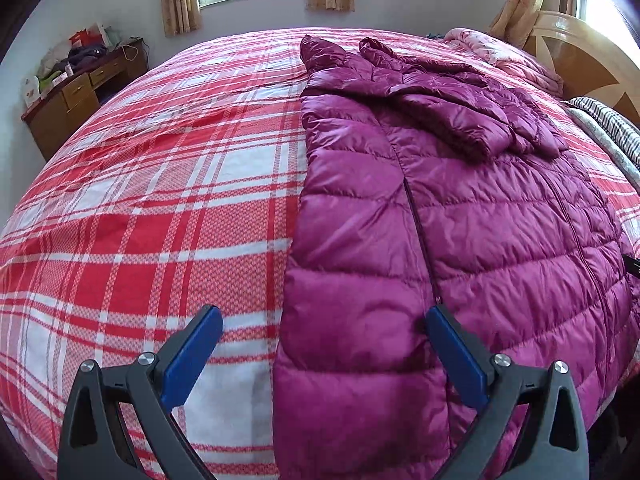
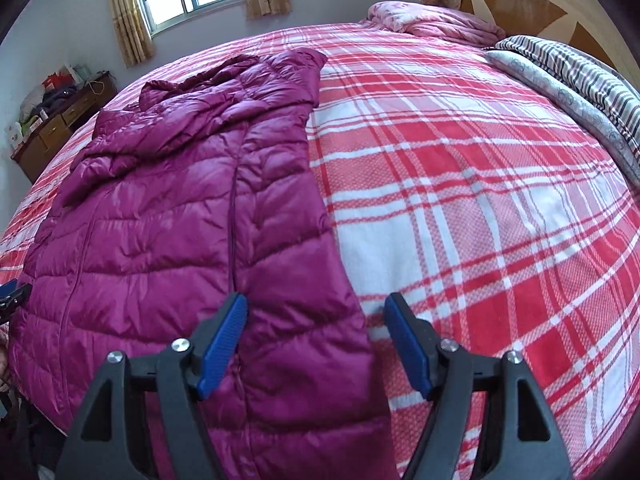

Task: Fold large clothes

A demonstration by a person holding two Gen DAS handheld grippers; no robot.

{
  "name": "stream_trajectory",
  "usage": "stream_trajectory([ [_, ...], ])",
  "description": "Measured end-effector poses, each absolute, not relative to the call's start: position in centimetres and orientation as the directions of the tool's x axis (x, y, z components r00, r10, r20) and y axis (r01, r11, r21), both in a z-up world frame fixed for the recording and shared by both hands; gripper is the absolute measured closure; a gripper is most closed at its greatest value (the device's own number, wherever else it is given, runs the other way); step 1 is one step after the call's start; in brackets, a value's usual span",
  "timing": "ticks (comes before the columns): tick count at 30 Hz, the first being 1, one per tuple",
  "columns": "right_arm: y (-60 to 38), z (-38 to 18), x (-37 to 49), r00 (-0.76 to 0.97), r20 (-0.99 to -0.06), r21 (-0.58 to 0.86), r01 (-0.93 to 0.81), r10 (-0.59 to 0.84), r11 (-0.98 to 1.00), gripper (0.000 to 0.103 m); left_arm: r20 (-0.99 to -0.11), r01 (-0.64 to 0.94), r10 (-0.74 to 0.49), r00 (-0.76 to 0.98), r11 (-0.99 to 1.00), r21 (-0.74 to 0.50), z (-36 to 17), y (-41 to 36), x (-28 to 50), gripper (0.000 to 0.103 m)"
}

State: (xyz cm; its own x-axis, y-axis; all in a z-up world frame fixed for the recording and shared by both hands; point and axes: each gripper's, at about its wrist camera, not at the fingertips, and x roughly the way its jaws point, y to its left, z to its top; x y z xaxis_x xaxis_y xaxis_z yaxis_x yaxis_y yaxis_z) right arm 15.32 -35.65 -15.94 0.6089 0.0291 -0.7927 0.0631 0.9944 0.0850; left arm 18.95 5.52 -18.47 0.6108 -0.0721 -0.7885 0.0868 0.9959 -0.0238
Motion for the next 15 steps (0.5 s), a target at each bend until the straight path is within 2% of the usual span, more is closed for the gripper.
stream_trajectory([
  [7,-35.2,-16.7,12.2,0.588,-0.807,0.104,0.044,0.059,0.994,0.031,-0.786,0.107,-0.08,0.613,0.994,-0.017,-18.8,5.2,15.9,0.001],
  [10,-35.0,-16.7,11.6,0.583,-0.809,0.118,0.035,0.076,0.992,0.043,-0.792,0.127,-0.099,0.602,0.992,-0.028,-18.9,5.1,15.0,0.001],
  [12,-35.1,-16.7,11.2,0.582,-0.807,0.146,0.023,0.106,0.989,0.061,-0.797,0.146,-0.118,0.592,0.989,-0.038,-18.9,5.0,14.5,0.004],
  [13,-35.1,-16.7,11.1,0.58,-0.804,0.17,0.014,0.13,0.985,0.068,-0.794,0.154,-0.117,0.596,0.988,-0.03,-18.8,5.0,14.2,0.016],
  [14,-35.0,-16.7,10.9,0.58,-0.799,0.197,0.006,0.157,0.98,0.08,-0.79,0.166,-0.122,0.601,0.986,-0.026,-18.6,4.8,13.8,0.025],
  [15,-34.8,-16.6,10.8,0.585,-0.793,0.209,0.003,0.168,0.978,0.086,-0.785,0.181,-0.131,0.605,0.983,-0.026,-18.4,4.7,13.5,0.046],
])
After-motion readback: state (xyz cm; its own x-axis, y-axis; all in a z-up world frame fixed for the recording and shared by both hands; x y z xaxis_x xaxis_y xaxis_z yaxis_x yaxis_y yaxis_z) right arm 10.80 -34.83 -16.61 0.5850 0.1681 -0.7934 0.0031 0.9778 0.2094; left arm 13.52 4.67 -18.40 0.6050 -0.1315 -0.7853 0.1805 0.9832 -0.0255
